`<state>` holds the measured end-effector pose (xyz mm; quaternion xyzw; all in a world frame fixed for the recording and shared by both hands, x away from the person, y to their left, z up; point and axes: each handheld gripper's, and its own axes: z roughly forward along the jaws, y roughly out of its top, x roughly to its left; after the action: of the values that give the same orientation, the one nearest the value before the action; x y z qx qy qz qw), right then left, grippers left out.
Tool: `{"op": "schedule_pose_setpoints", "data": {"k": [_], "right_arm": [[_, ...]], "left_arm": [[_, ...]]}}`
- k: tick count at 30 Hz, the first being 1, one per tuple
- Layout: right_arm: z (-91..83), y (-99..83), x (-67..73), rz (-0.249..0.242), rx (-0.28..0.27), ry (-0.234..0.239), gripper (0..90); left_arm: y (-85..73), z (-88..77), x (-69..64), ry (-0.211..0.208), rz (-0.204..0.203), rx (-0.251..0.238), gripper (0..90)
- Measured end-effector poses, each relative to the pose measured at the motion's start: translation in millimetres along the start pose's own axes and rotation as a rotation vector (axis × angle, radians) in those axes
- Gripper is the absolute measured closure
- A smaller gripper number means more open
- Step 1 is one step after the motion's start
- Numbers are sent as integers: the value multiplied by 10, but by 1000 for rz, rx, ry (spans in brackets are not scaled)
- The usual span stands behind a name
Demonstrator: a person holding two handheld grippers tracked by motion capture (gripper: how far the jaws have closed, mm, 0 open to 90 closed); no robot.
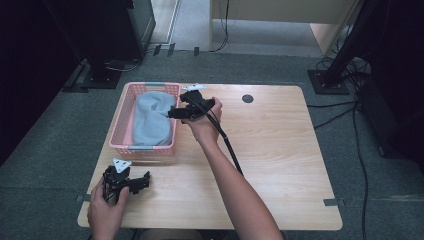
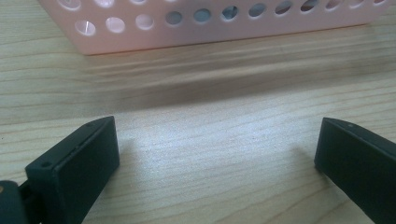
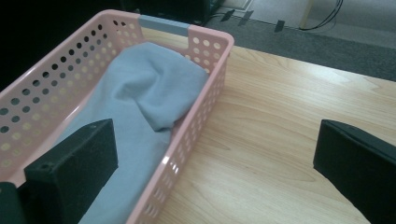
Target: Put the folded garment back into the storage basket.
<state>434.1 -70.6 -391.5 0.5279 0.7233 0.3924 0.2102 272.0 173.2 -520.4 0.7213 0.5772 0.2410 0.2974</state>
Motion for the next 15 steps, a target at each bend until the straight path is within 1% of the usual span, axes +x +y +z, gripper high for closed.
{"op": "schedule_pose_setpoints", "data": {"k": [3, 10, 11, 15], "right_arm": [[-22, -19, -63, 4, 0, -9, 0], [-45, -56, -145, 8, 2, -23, 0], [-54, -69, -171, 15, 3, -27, 0], [-67, -95, -228, 19, 7, -34, 0]], "left_arm": [[0, 0, 0, 0, 0, 0, 0], [0, 1, -1, 0, -2, -2, 0], [0, -1, 1, 0, 0, 0, 0], [0, -1, 2, 0, 2, 1, 0]]}}
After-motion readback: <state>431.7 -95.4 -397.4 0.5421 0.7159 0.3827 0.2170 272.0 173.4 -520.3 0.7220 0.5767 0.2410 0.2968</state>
